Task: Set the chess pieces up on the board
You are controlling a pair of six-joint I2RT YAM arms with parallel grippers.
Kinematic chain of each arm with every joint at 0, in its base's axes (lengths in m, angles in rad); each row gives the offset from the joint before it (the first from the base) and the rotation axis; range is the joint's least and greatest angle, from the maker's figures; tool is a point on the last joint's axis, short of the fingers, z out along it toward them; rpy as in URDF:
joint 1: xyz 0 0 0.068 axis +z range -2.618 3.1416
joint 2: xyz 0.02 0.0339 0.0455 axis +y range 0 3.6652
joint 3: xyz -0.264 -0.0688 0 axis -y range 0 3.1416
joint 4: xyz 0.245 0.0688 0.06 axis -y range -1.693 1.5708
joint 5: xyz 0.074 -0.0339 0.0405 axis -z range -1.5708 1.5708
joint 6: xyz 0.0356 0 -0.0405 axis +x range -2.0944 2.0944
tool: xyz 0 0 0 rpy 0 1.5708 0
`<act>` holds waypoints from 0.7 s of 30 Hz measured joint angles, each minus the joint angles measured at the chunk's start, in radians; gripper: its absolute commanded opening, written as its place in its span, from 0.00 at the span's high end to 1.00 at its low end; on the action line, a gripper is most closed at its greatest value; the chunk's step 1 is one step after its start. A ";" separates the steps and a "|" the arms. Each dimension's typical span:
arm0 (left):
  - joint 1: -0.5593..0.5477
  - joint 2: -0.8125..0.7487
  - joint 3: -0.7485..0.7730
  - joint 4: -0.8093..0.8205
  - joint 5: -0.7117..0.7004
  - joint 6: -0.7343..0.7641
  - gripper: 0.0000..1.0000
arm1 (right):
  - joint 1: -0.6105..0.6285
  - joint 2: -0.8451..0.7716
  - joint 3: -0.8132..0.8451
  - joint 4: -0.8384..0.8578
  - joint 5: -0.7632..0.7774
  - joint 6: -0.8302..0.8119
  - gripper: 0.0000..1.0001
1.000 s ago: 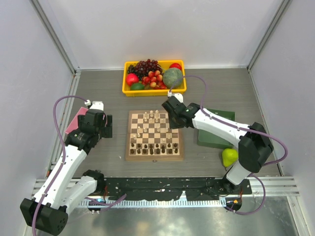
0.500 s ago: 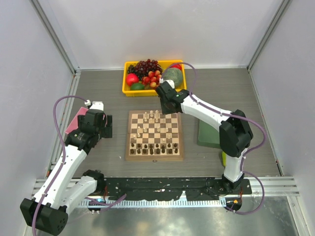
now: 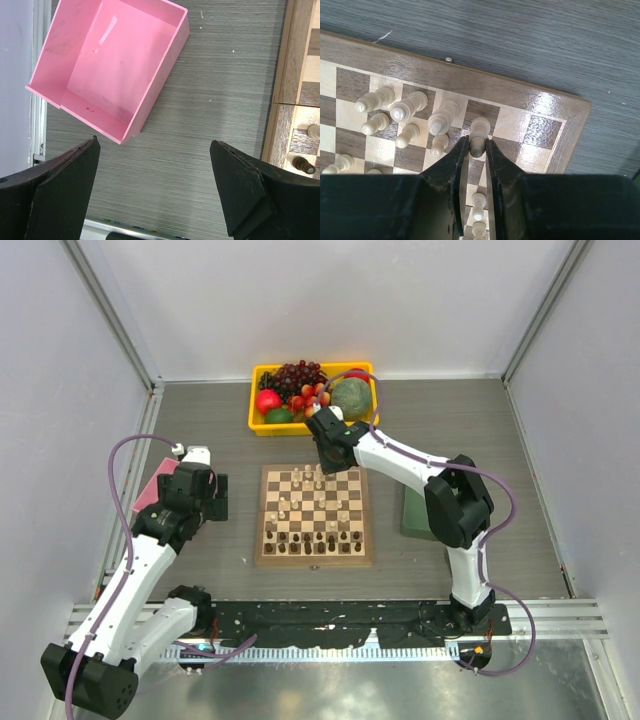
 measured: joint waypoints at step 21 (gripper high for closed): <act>0.000 0.000 0.000 0.000 0.000 0.000 0.00 | -0.008 0.051 0.019 0.023 -0.031 -0.017 0.77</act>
